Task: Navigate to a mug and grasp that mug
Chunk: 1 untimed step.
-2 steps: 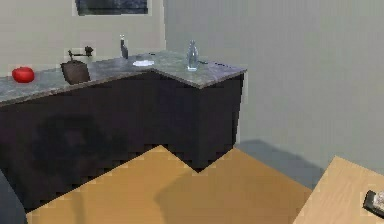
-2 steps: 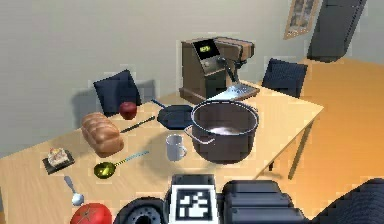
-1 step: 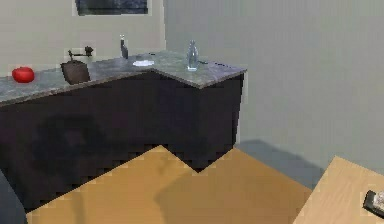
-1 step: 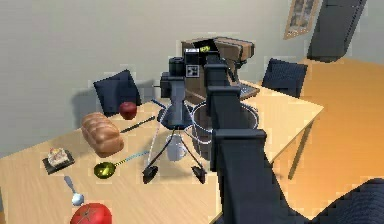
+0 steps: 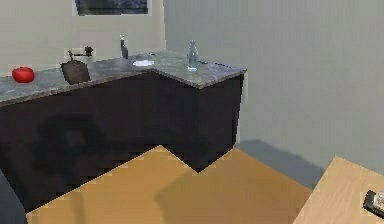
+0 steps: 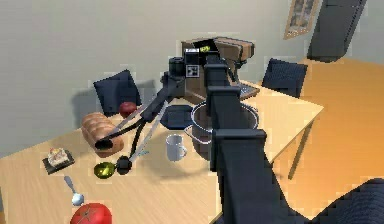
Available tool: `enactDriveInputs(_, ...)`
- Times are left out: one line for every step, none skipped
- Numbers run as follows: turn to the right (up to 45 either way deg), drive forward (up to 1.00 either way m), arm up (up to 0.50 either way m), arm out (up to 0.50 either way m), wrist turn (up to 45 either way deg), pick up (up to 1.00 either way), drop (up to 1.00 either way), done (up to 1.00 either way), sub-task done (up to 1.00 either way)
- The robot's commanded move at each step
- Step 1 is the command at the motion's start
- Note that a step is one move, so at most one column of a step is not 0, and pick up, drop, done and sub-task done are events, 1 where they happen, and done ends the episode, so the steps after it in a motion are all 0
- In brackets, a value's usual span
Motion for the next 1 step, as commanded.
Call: enactDriveInputs(0.0,0.0,0.0,0.0,45.0,0.0,0.0,0.0,0.0)
